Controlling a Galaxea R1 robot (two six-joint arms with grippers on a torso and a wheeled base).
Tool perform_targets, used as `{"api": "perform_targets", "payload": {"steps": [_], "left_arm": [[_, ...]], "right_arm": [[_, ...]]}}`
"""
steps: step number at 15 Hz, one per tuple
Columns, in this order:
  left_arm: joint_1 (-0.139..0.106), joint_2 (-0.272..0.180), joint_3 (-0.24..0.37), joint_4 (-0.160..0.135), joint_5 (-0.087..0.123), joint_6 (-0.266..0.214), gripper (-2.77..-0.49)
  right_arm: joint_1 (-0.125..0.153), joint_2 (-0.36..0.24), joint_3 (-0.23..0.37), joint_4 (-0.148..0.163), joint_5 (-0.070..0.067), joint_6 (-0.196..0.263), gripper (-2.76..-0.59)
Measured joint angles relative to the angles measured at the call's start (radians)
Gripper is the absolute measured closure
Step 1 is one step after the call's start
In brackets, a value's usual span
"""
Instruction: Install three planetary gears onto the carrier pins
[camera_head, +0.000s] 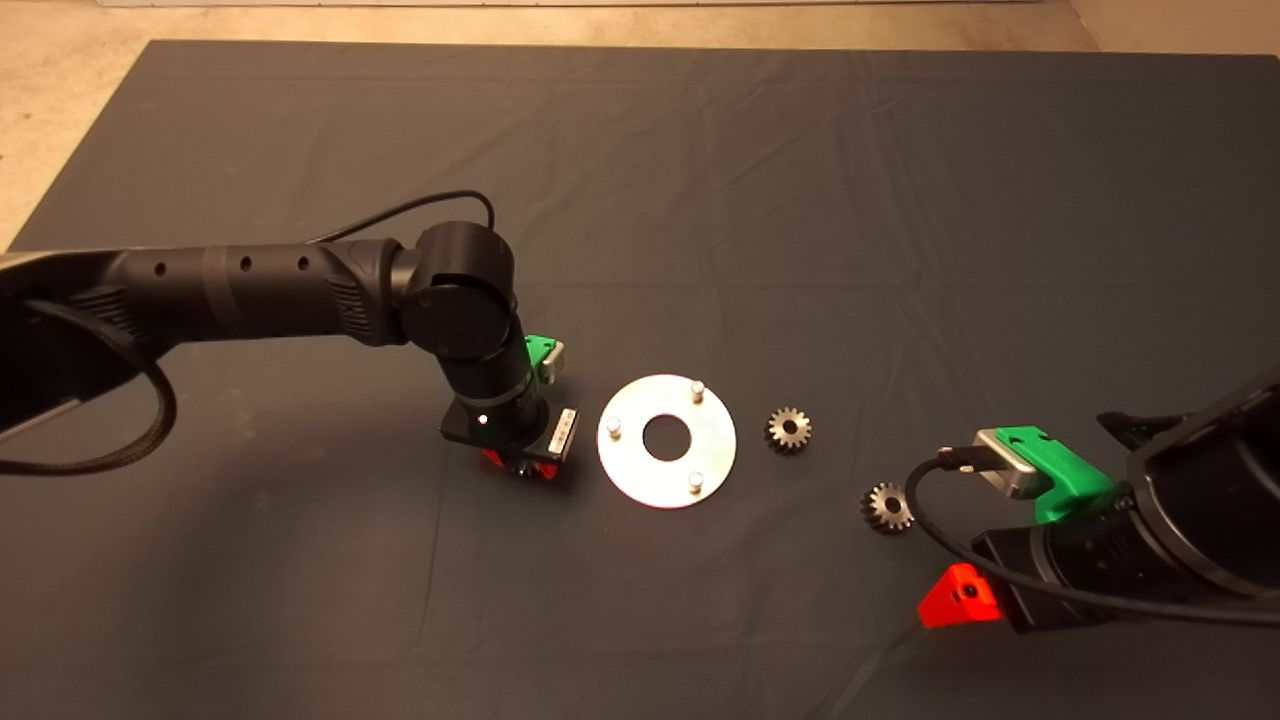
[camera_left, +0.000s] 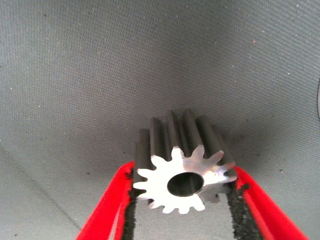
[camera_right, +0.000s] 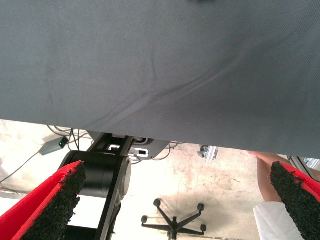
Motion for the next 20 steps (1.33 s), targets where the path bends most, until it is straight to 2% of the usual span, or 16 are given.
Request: {"api": "perform_targets", "payload": {"steps": [13, 20], "left_arm": [[-0.001, 0.001, -0.023, -0.007, -0.010, -0.019, -1.08], [-0.001, 0.003, -0.031, -0.013, -0.011, -0.022, -0.99]], "right_arm": [[0.000, 0.000, 0.000, 0.000, 0.000, 0.000, -2.75], [0.000, 0.000, 0.000, 0.000, 0.000, 0.000, -2.75]]}}
